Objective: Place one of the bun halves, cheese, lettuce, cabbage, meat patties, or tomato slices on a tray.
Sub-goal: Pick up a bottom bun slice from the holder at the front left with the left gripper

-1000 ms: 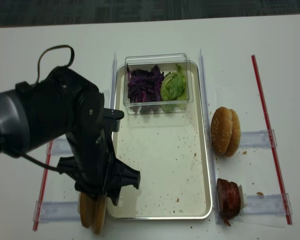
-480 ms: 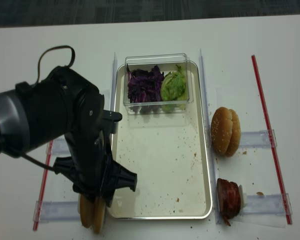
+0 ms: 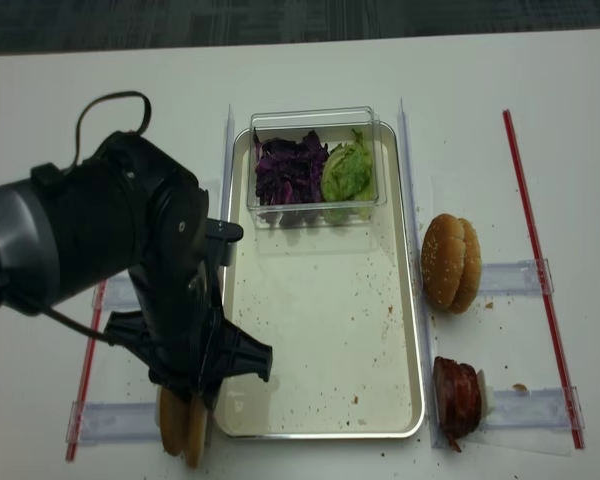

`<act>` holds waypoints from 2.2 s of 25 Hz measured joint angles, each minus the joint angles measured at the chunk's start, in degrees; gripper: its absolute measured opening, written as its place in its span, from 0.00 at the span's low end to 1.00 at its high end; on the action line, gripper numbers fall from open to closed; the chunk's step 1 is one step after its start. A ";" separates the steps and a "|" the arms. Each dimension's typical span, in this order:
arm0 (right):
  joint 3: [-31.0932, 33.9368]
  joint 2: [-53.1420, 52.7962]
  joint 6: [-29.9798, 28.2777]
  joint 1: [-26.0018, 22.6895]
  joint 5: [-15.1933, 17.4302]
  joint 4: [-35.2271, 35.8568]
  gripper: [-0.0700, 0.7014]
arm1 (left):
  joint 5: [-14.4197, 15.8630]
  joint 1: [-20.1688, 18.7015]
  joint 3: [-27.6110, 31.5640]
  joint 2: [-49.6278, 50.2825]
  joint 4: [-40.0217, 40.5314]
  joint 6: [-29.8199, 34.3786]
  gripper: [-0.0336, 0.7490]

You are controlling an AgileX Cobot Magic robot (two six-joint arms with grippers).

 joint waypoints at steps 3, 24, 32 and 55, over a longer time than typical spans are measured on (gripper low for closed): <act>0.00 0.00 0.00 0.00 0.00 0.00 0.67 | -0.11 0.00 0.00 0.00 0.27 -0.25 0.23; 0.00 0.00 0.00 0.00 0.00 0.00 0.67 | -0.36 0.00 0.00 0.00 1.89 -0.49 0.10; 0.00 0.00 0.00 0.00 0.00 0.00 0.67 | -0.25 0.00 0.00 0.00 1.89 -0.16 0.10; 0.00 0.00 0.20 0.00 0.00 0.00 0.67 | 2.35 0.00 -5.80 -1.33 2.36 2.66 0.10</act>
